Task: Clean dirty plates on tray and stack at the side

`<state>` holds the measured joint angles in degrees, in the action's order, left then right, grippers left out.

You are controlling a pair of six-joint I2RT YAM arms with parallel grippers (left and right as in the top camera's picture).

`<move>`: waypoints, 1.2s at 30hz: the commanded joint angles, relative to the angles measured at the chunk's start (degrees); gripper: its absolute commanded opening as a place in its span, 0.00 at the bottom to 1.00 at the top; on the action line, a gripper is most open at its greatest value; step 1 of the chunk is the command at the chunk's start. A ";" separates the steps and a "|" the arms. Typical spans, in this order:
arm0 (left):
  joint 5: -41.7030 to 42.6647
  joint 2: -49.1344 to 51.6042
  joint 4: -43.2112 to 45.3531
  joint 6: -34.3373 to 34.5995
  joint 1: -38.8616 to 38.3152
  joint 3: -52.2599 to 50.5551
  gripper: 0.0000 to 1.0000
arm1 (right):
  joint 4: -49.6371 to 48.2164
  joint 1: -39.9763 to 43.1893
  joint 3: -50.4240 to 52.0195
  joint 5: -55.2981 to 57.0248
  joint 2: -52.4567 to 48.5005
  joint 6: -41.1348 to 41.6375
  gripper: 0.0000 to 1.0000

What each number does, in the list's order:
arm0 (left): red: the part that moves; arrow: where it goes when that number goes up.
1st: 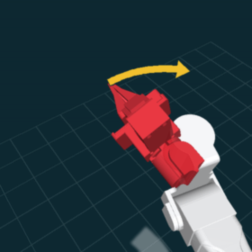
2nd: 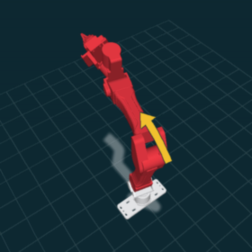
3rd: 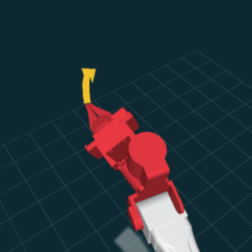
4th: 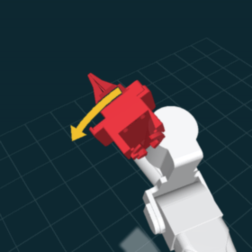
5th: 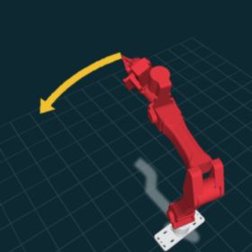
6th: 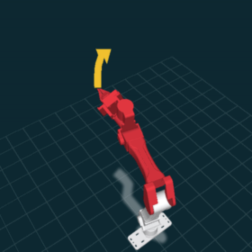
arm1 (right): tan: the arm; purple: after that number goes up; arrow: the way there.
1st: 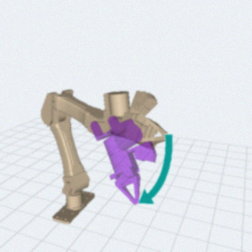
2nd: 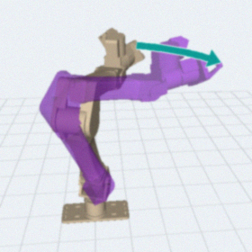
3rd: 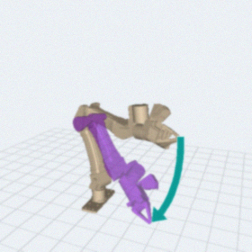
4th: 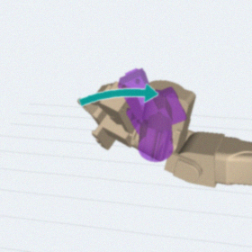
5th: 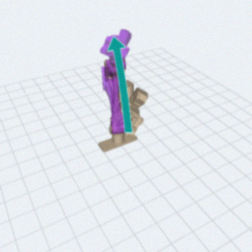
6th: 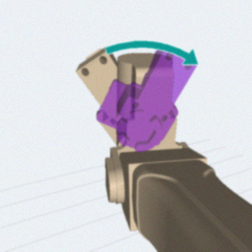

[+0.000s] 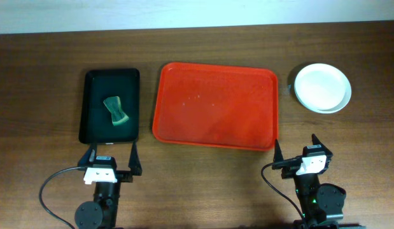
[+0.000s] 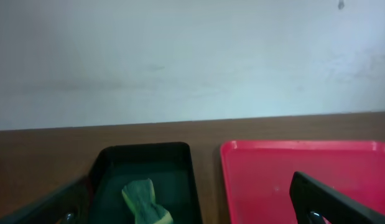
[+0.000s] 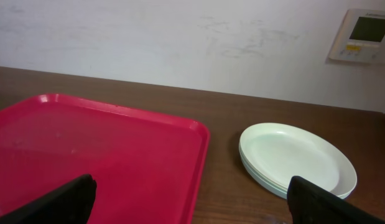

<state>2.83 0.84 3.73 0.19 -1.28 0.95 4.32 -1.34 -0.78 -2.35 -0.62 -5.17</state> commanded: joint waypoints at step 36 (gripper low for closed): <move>-4.11 -0.55 -8.55 -2.43 -0.07 -0.42 0.99 | 0.17 -0.52 0.46 0.72 0.42 -0.20 0.98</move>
<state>-1.93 0.62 -4.69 -1.13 -1.28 0.78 4.32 -1.34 -0.78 -2.35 -0.62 -5.15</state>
